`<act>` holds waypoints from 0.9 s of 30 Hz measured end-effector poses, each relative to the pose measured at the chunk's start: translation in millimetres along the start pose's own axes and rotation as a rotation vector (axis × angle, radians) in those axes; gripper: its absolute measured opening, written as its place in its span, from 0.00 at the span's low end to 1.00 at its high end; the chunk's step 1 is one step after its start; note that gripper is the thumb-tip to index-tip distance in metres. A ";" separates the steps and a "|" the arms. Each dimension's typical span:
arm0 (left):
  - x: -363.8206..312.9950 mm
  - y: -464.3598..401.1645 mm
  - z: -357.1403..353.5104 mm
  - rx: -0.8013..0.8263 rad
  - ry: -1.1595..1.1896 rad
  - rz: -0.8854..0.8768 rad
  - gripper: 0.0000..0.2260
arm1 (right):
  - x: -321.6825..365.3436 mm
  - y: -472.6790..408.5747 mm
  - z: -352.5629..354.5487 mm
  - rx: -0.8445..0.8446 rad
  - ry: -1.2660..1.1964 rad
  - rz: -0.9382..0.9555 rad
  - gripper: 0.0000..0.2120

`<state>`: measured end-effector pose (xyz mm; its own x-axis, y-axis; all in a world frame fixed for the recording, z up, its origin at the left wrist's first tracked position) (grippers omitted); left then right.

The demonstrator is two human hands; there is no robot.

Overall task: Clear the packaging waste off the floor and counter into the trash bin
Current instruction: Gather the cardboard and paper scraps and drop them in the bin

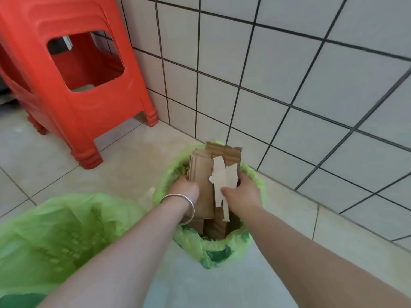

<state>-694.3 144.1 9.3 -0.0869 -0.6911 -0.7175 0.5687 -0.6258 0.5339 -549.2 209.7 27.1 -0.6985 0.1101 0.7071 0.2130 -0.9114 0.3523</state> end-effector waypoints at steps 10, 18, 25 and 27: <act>30.8 -34.3 -40.7 -0.029 -0.647 0.057 0.21 | -29.3 -24.3 -28.6 0.052 0.368 -0.219 0.15; -12.3 4.6 -22.8 -0.208 -0.458 -0.160 0.40 | -14.8 -4.7 -5.0 -0.122 0.060 -0.144 0.26; -90.2 95.7 -34.4 -0.410 -0.566 -0.672 0.23 | 8.1 51.6 76.8 -0.321 0.020 0.218 0.22; -108.9 130.2 -74.5 -0.250 -0.659 -0.811 0.17 | -1.8 73.0 109.5 -0.328 0.029 0.282 0.13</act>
<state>-550.0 164.9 123.6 -0.8954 -0.2084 -0.3935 0.2876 -0.9453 -0.1537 -457.6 186.4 118.7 -0.6641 -0.1684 0.7284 0.1733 -0.9824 -0.0691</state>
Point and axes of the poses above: each hand's wrist, its own y-axis away from the middle knuckle, its own z-axis out of the back of the hand, x = y × z, the point moved 8 cm from there along -y, towards the middle knuckle, and after that the axes turned 5 degrees about y, right-handed, at the moved point
